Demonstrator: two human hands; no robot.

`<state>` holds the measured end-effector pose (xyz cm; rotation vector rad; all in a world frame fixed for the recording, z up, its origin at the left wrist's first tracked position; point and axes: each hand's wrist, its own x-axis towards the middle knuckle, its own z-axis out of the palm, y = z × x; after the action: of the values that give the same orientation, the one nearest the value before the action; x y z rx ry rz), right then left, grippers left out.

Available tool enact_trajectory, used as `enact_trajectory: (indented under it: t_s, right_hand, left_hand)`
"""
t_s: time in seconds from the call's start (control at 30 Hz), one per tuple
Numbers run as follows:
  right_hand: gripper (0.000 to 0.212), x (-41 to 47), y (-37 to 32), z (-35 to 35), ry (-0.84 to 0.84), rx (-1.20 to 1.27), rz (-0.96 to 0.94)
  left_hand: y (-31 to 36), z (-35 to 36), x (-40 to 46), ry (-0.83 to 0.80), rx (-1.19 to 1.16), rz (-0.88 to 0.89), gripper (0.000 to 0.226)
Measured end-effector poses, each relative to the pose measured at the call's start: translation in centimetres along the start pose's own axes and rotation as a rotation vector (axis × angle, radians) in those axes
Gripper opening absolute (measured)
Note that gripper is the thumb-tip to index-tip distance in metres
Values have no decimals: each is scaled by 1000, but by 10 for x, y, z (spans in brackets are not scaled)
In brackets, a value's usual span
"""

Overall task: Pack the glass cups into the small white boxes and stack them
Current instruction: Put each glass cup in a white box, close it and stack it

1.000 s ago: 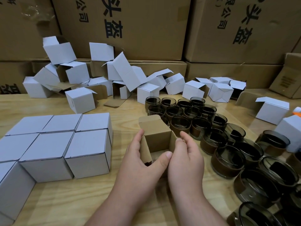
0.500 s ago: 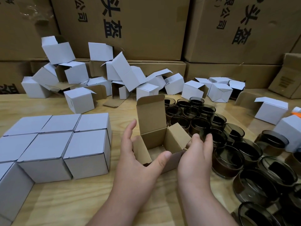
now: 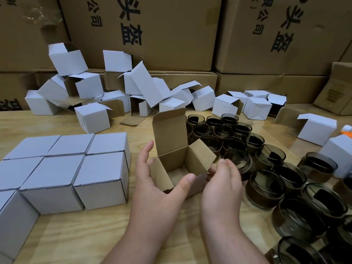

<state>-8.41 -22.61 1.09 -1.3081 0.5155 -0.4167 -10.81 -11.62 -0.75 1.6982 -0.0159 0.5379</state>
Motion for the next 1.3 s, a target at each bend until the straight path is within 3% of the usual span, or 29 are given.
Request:
enact_trajectory:
  t_s: [0.1, 0.4, 1.3]
  right_hand:
    - [49, 1, 1, 1, 4, 8, 1]
    - [81, -2, -7, 2, 30, -30, -14]
    - [94, -6, -27, -2, 12, -207, -31]
  left_hand:
    - [-1, 0, 0, 1, 3, 6, 99]
    - [-1, 0, 0, -1, 8, -1, 100]
    - [-2, 1, 0, 16, 7, 26, 96]
